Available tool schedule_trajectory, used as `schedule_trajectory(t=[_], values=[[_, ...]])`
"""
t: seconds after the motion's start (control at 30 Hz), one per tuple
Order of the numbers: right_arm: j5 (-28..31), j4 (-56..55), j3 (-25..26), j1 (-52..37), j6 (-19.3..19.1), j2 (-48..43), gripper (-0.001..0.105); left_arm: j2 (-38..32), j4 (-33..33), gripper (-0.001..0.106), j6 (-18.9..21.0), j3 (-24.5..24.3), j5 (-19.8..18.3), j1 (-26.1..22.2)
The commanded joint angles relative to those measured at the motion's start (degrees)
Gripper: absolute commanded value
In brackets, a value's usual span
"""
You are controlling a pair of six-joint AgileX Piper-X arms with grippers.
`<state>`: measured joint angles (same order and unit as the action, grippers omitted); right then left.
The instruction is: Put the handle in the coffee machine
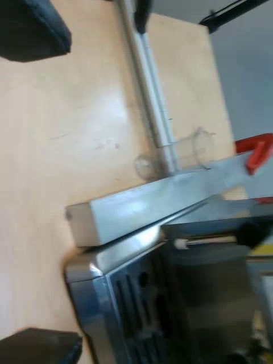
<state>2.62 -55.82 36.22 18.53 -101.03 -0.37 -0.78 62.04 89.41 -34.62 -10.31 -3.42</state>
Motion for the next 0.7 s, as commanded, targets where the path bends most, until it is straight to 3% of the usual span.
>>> schedule_trajectory(t=[0.03,0.37,0.7], values=[[-0.37,0.77,-1.50,-0.07,0.34,-2.61,0.069,-7.81,-1.09,0.097,0.72,1.54,0.69,0.09],[-0.37,-0.26,-7.64,-0.07,1.01,-2.61,0.069,-7.81,-0.26,0.097,0.72,3.53,0.55,0.38],[-0.37,0.32,-7.89,-0.07,1.01,-2.50,0.069,-7.81,-0.27,0.097,0.72,3.53,0.55,3.06]])
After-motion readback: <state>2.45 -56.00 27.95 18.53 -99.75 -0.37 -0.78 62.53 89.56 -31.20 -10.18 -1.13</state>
